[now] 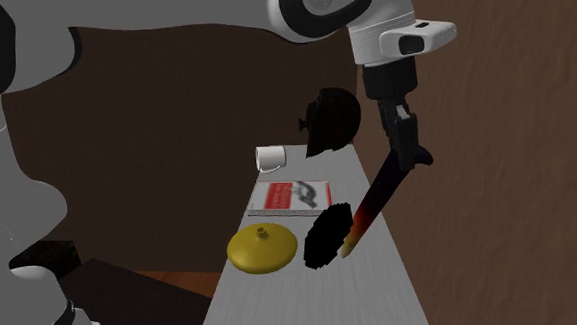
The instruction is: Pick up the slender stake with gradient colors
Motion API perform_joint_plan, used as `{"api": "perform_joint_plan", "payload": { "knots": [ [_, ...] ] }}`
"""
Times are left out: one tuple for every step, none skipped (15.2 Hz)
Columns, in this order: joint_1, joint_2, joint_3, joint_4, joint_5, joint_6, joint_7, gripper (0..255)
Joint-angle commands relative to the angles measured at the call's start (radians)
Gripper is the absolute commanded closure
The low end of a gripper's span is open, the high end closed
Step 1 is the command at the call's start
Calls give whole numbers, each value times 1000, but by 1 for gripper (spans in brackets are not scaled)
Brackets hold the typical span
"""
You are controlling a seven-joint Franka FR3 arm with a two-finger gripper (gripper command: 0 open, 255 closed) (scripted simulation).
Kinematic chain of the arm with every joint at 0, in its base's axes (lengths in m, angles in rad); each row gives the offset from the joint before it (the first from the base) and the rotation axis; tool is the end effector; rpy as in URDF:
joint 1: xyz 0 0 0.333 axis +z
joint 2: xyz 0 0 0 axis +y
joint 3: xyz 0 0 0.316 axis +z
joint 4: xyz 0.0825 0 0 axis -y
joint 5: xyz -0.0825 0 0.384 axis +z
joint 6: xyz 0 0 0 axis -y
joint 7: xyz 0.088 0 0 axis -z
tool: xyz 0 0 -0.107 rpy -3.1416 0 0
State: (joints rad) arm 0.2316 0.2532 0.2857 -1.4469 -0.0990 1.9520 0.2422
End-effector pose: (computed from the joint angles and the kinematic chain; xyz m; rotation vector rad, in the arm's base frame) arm 0.5880 0.3007 0.5746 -3.0150 -0.4278 -0.3881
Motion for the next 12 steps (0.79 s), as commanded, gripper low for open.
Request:
{"api": "perform_joint_plan", "payload": {
  "knots": [
    [0, 1, 0, -1, 0, 0, 0, 255],
    [0, 0, 0, -1, 0, 0, 0, 255],
    [0, 0, 0, -2, 0, 0, 0, 255],
    [-1, 0, 0, -2, 0, 0, -1, 255],
    [0, 2, 0, 14, 0, -14, -1, 255],
    [1, 4, 0, 31, -1, -29, -1, 255],
    [3, 6, 1, 48, -1, -43, -2, 255],
    [4, 9, 1, 66, -2, -58, -2, 255],
    [5, 13, 1, 84, -3, -73, -2, 255],
    [7, 16, 1, 102, -4, -88, -2, 255],
    [8, 20, 2, 121, -5, -104, -2, 255],
    [10, 24, 2, 141, -6, -119, -2, 255]
  ]
}}
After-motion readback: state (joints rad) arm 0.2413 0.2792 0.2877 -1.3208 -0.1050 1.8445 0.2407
